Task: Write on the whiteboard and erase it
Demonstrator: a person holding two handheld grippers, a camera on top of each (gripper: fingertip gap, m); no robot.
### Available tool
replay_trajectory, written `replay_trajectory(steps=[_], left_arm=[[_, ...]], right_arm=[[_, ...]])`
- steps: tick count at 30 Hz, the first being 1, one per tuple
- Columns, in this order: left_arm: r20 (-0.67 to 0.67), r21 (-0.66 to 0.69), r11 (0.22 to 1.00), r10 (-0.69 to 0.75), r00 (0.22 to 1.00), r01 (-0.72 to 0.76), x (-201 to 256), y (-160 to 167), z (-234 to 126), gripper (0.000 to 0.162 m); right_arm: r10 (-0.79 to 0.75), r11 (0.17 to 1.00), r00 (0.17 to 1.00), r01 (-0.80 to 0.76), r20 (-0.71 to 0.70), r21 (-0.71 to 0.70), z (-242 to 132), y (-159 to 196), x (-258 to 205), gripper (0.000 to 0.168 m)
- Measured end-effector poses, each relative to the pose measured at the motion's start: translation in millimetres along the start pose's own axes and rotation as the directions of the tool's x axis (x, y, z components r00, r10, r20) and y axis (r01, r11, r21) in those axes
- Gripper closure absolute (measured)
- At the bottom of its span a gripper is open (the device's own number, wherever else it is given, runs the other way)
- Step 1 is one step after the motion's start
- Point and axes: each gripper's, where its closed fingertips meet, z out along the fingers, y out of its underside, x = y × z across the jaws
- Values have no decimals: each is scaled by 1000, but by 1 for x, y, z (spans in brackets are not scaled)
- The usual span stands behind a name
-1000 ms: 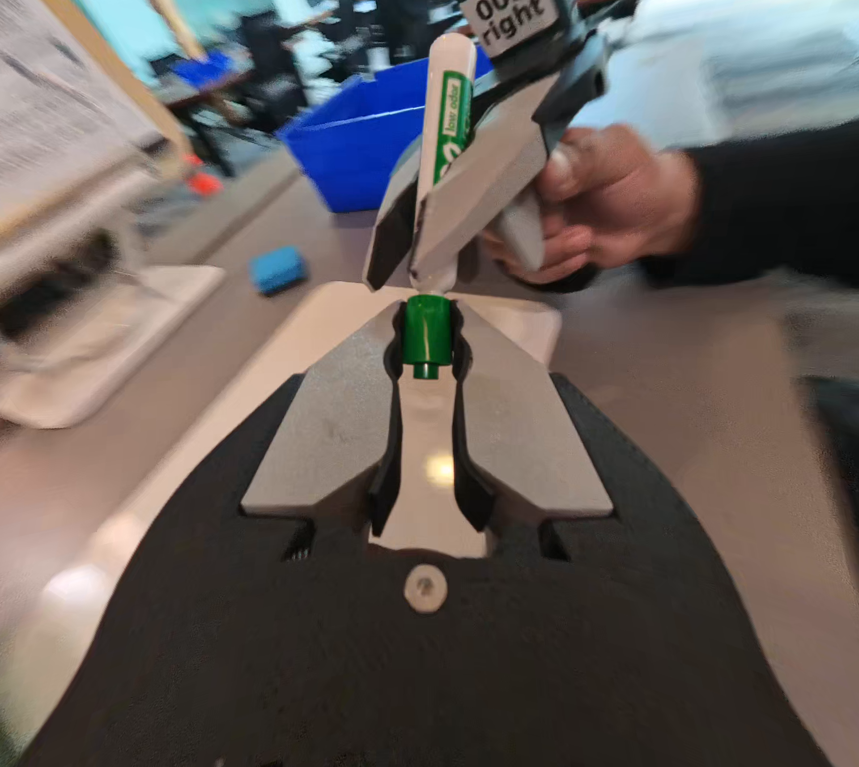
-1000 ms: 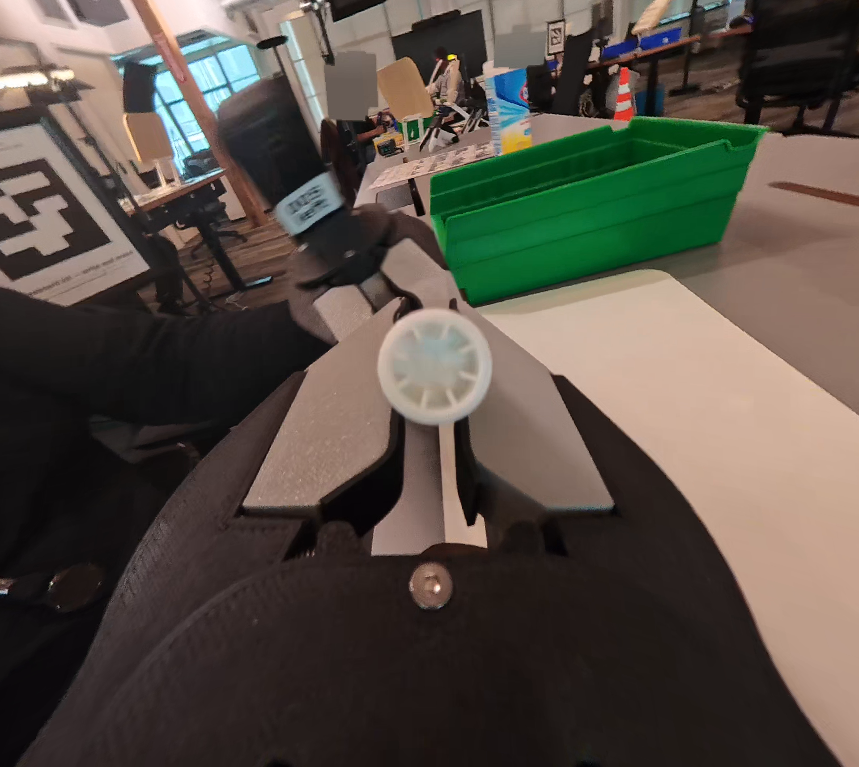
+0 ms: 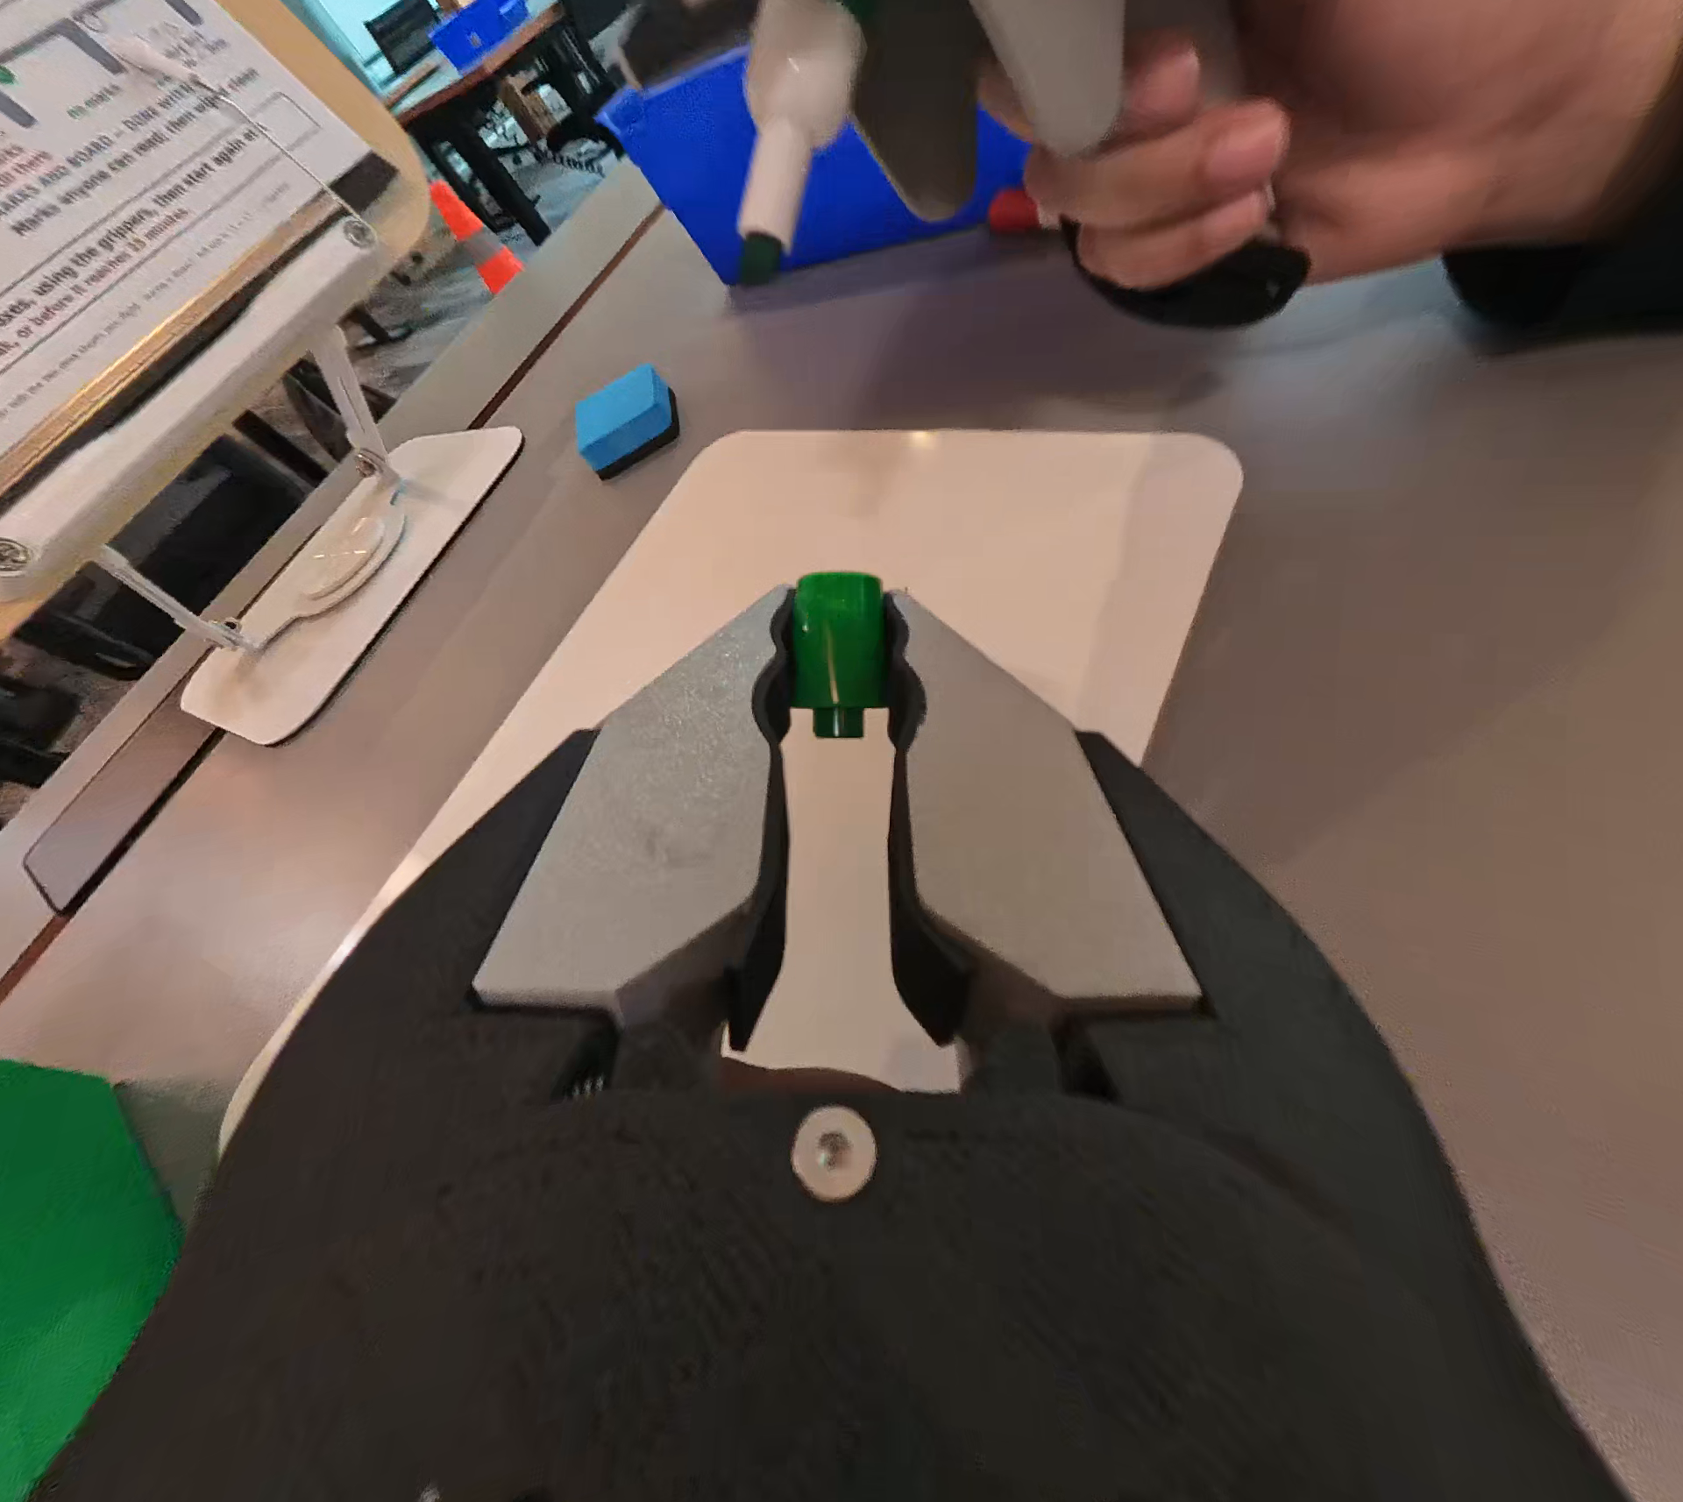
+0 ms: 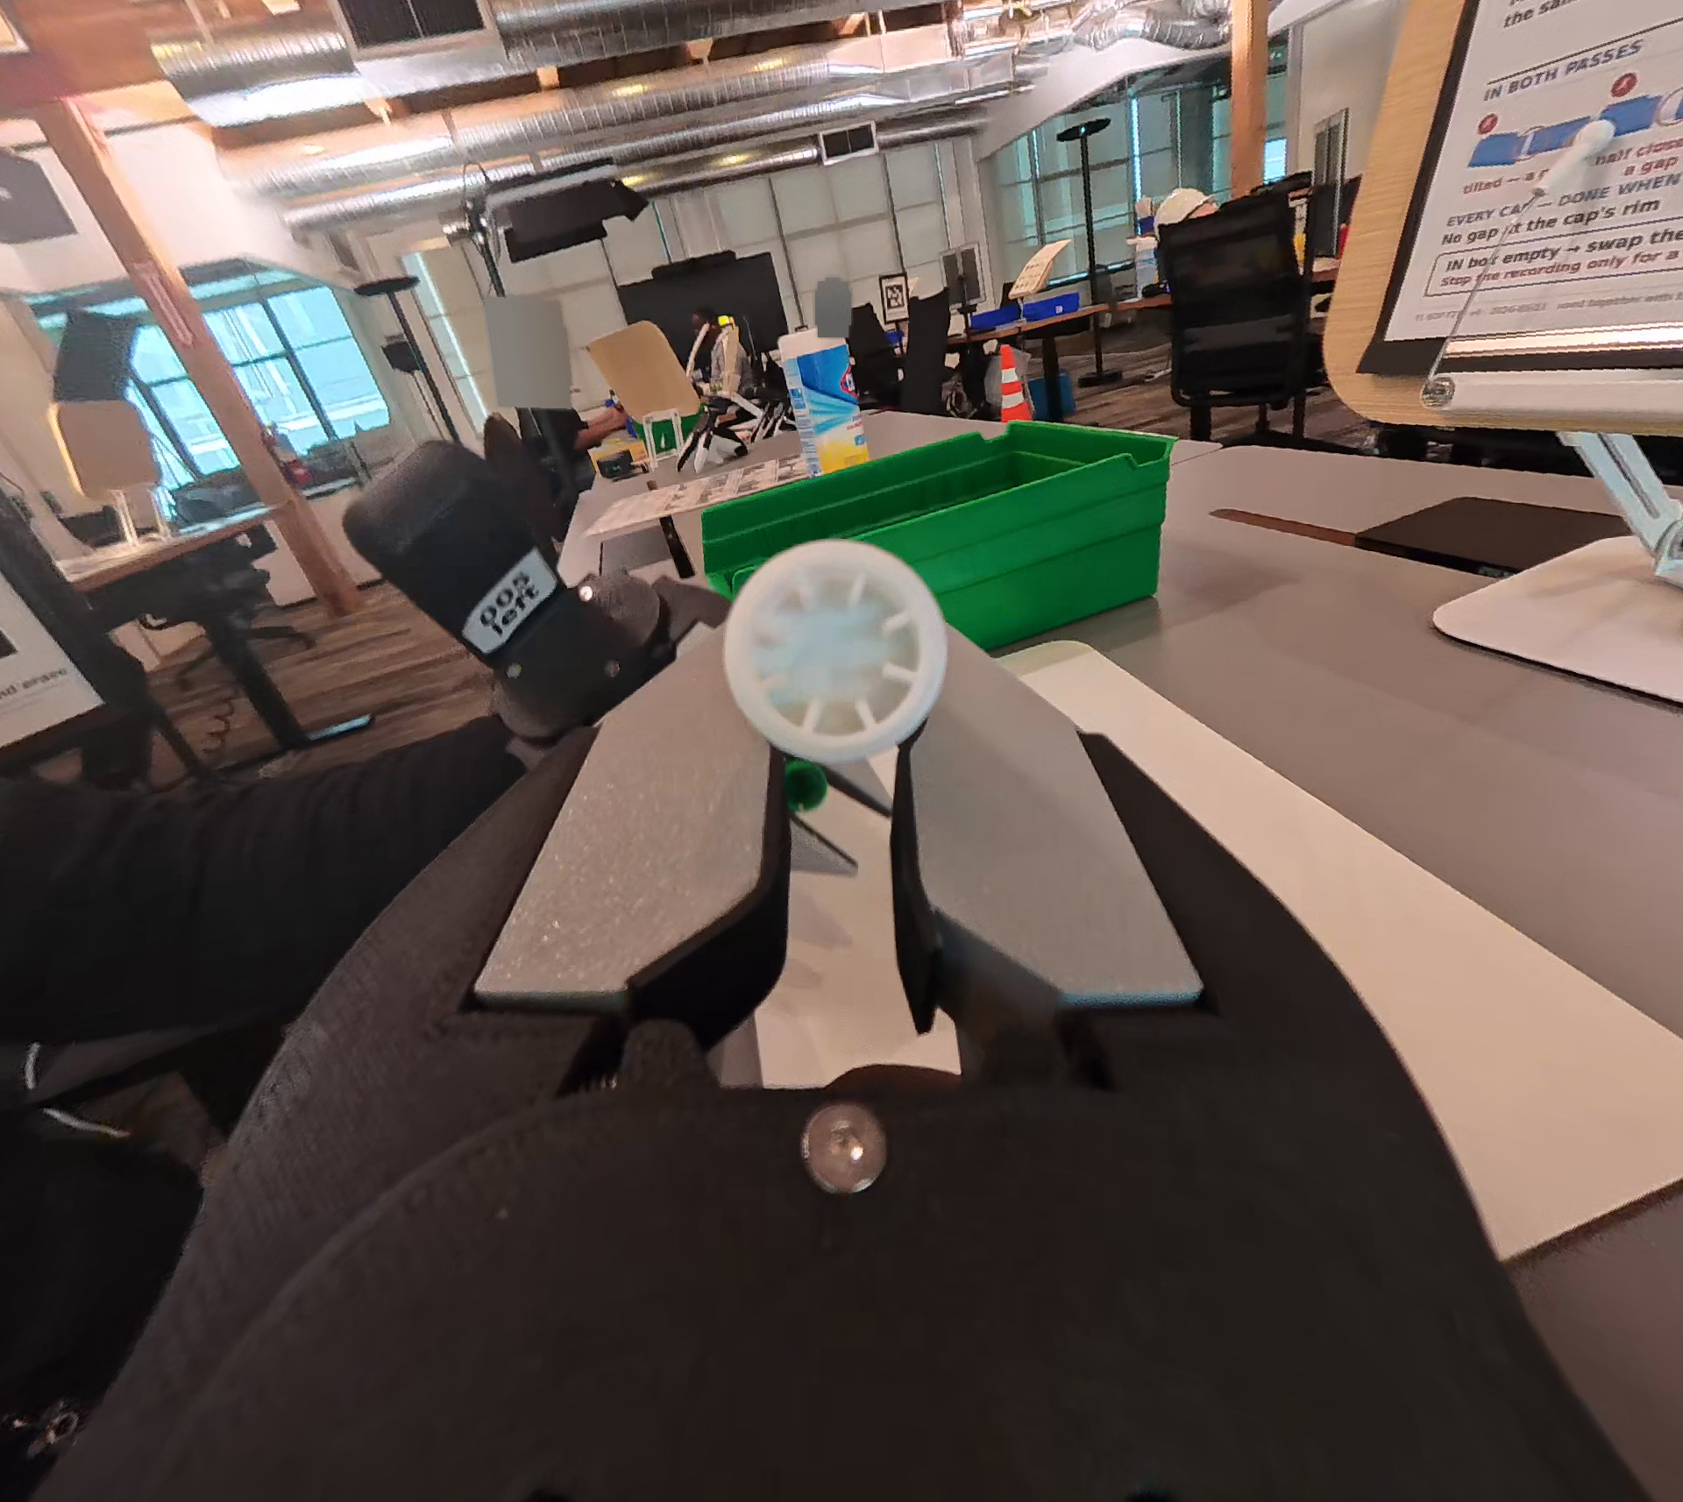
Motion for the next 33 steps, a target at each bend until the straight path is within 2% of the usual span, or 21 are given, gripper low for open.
replay_trajectory(steps=[1, 7, 14, 24, 29, 33], left_arm=[[3, -21, 1000, 19, 1000, -19, 2, 4, 2, 147], [35, -77, 991, 108, 994, -105, 3, 14, 8, 148], [120, -107, 988, 125, 985, -113, -11, 18, 8, 148], [363, -159, 987, 70, 929, -12, -61, 30, -7, 148], [413, -201, 979, 55, 909, 33, -73, 40, -14, 148], [405, -211, 976, 32, 914, 60, -73, 45, -14, 148]], right_arm=[[10, 1000, 1000, -10, -5, 10, -1, -1, 2, 154], [-9, 1000, 998, 8, -54, -21, 0, 4, 9, 154], [-6, 999, 998, 3, -65, -54, 3, 11, 11, 154], [49, 994, 987, -64, -155, -91, 0, 23, 33, 155], [47, 984, 978, -80, -205, -157, 2, 37, 43, 155], [17, 975, 978, -62, -207, -215, 6, 47, 41, 155]])
